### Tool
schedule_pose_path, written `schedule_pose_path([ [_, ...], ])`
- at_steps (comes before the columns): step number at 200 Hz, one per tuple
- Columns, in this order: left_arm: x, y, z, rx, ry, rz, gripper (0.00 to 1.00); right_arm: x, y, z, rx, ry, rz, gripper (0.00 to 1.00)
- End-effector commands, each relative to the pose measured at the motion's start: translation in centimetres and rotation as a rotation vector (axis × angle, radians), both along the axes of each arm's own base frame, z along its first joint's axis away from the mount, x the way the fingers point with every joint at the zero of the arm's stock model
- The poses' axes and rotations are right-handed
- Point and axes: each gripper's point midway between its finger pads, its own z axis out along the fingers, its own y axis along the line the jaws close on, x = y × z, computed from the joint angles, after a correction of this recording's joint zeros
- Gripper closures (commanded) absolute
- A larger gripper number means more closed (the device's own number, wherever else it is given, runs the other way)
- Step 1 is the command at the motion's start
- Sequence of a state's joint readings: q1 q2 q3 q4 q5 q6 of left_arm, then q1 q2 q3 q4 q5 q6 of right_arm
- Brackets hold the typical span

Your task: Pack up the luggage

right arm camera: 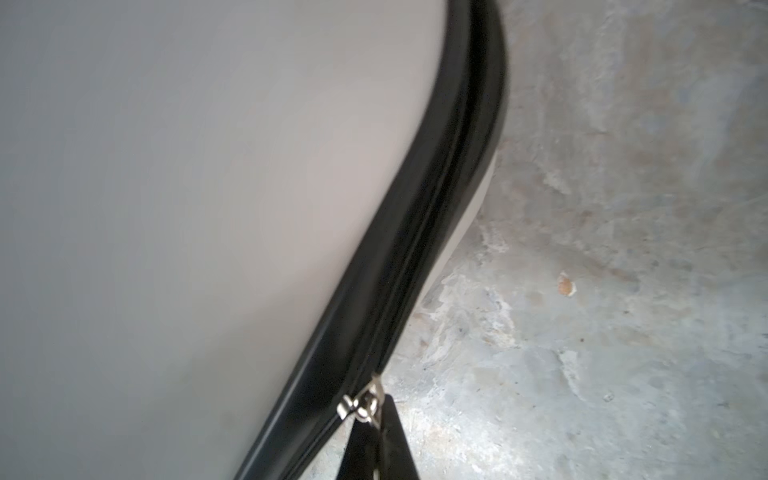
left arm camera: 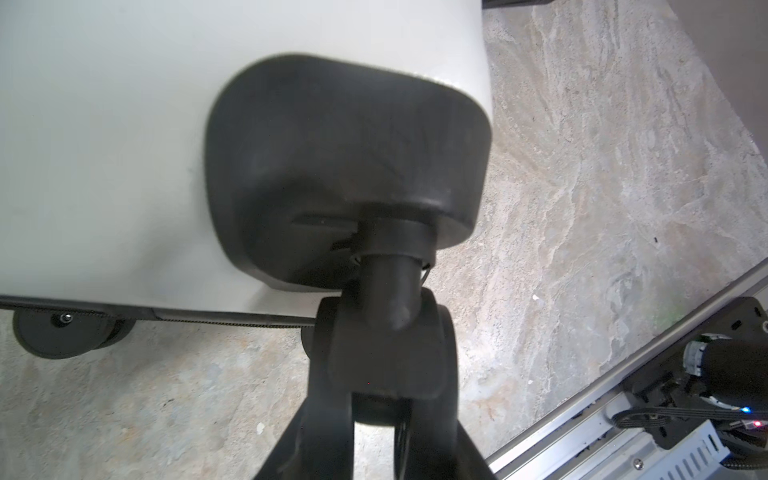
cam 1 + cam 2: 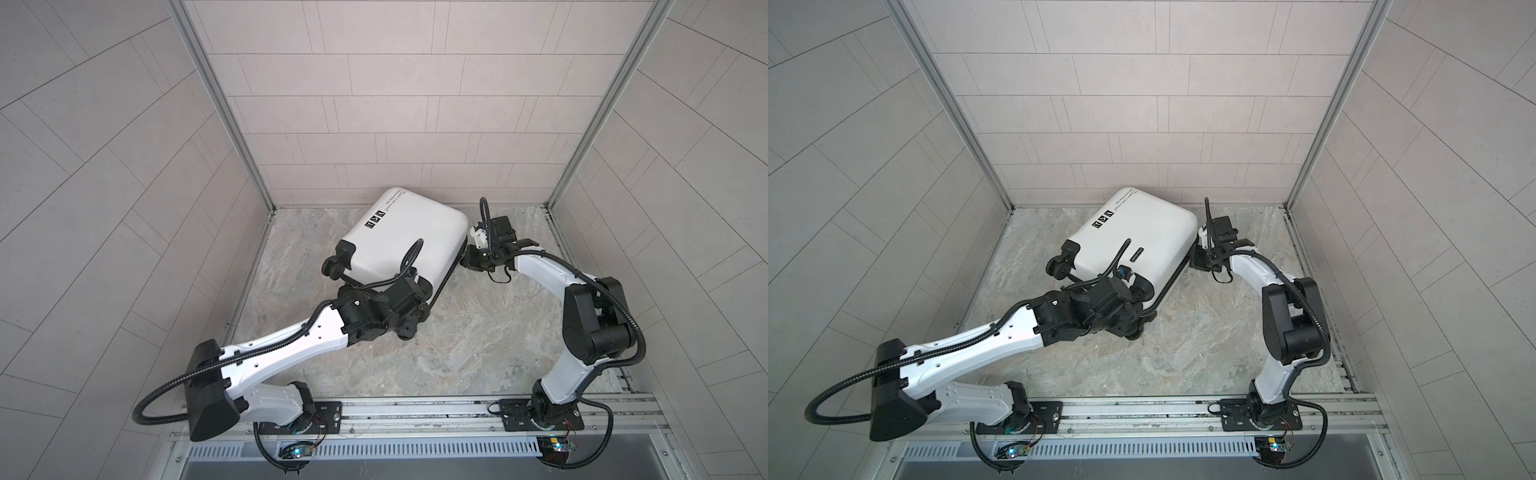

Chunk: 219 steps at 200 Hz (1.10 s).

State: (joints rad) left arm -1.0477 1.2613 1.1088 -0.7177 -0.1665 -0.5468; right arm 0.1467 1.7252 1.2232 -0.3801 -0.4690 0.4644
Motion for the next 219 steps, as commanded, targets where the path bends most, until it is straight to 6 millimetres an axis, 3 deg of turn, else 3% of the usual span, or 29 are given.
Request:
schedule_pose_path([
  [1,0.4,2.2,3.4,-0.034,-0.103,0.062,1.00,1.9,-4.8,0.0,-0.096,-0.008,-0.155,1.00],
  [119,-2.0,7.9,2.8,0.019,-0.116,0.089,1.00,5.6,-11.0,0.8,-0.206,-0.065,-0.284,1.00],
  [184,-2.8,10.6,2.9,0.022,-0.133,0.130,1.00,7.7,-11.1,2.2,-0.232,-0.138,-0.248,1.00],
  [219,-2.6,10.8,3.1,0.020,-0.145,0.151,1.00,7.2,-9.3,2.0,-0.213,-0.147,-0.145,1.00],
])
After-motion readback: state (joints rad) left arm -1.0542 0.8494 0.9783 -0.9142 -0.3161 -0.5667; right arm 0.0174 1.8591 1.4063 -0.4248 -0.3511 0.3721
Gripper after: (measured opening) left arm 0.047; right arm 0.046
